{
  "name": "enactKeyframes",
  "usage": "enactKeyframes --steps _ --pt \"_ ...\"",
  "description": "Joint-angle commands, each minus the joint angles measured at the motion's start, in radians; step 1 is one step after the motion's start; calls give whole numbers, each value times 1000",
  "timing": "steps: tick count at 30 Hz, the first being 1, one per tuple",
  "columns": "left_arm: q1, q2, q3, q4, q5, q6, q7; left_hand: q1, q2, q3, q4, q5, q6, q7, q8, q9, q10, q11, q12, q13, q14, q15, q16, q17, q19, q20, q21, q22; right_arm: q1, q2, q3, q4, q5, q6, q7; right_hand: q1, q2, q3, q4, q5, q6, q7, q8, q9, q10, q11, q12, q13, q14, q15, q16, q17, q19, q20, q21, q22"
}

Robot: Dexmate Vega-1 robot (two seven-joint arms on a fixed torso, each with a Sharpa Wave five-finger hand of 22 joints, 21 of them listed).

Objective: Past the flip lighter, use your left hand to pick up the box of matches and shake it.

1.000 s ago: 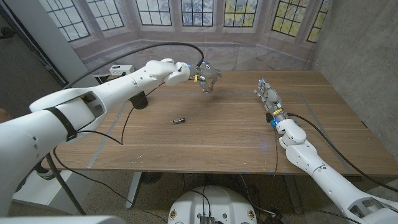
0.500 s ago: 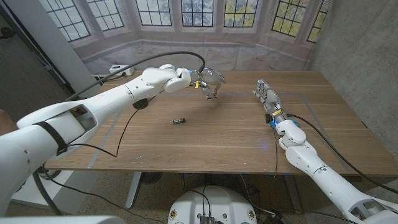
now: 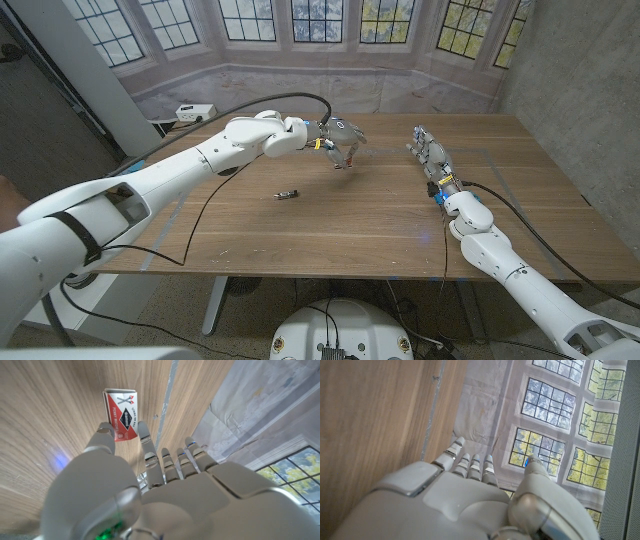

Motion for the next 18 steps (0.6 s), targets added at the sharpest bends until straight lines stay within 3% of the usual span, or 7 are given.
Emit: enactKeyframes --steps 1,18 --pt "36 8 -37 -23 -13 -49 -8 -1 7 6 -2 -2 -2 -1 0 -1 6 -1 -1 3 8 1 3 4 -7 -3 -2 4 -2 6 -9 -15 -13 -9 -20 -2 3 7 0 0 9 -2 1 4 7 1 4 4 5 -1 6 3 8 5 -1 5" --pt "58 26 -69 -51 -11 -75 -1 -6 9 6 0 -2 -2 -2 -2 -3 6 1 -1 3 9 1 4 5 -9 -1 -2 4 -19 12 -20 -51 -34 -13 -54 -1 3 8 -1 0 9 -3 1 4 8 2 4 4 6 0 6 3 8 5 -1 5"
